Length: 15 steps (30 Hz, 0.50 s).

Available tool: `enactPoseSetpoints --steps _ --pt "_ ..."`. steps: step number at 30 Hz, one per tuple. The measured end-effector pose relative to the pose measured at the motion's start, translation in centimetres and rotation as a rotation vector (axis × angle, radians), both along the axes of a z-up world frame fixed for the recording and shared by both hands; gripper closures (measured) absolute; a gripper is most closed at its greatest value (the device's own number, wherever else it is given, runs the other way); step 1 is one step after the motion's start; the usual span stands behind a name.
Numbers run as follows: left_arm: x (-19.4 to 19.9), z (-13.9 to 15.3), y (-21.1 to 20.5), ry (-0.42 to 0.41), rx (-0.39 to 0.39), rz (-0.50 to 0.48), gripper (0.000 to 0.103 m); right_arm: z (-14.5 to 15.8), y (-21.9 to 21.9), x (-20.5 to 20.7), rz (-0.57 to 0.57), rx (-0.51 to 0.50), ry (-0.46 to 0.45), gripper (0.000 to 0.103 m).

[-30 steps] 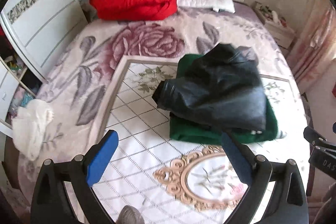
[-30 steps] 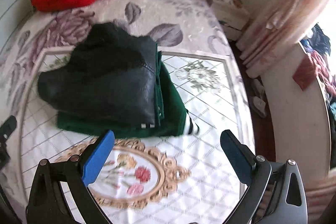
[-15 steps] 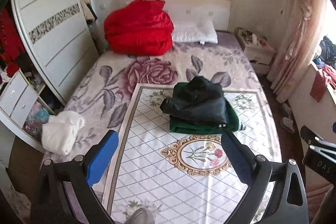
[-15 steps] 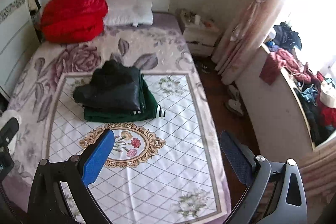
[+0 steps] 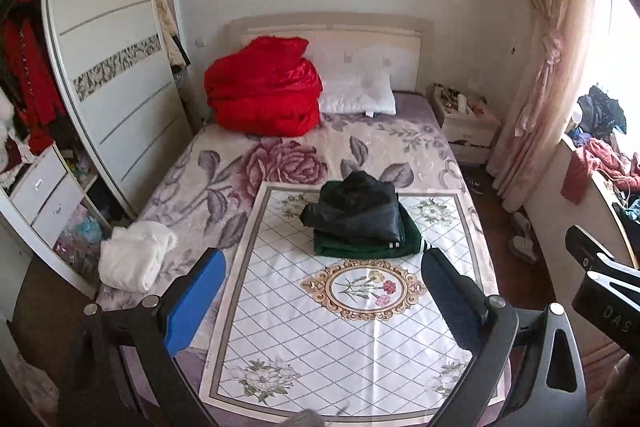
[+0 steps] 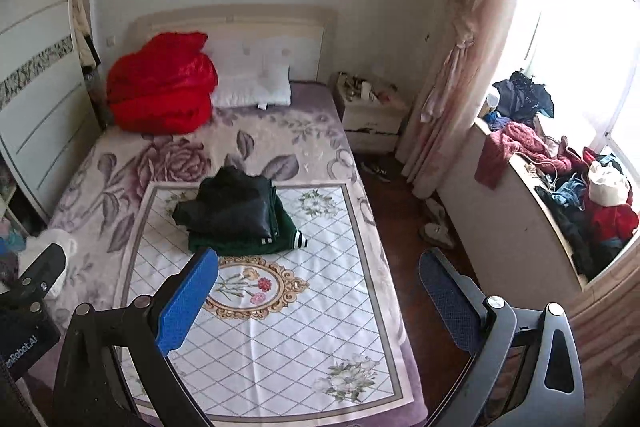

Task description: Fold large clothes

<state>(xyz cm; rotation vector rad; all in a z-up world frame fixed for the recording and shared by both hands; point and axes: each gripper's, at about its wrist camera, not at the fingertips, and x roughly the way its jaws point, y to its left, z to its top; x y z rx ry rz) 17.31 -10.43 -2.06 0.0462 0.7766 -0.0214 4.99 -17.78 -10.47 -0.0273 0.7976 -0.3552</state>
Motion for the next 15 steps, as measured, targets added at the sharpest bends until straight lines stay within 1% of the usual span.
enactPoseSetpoints --steps 4,7,12,15 --pt "-1.7 1.2 0.0 -0.029 0.007 -0.01 0.003 2.0 0.4 -2.5 0.0 -0.002 -0.036 0.001" --pt "-2.8 1.6 0.2 -0.046 0.003 -0.004 0.003 3.0 0.8 -4.0 0.009 -0.01 -0.054 0.001" --pt "-3.7 2.0 0.2 -0.063 -0.003 0.008 0.003 4.1 1.3 -5.6 0.025 -0.019 -0.084 0.0" --pt "-3.9 2.1 0.3 -0.071 -0.005 0.014 0.002 4.5 1.4 -5.9 0.032 -0.025 -0.097 0.0"
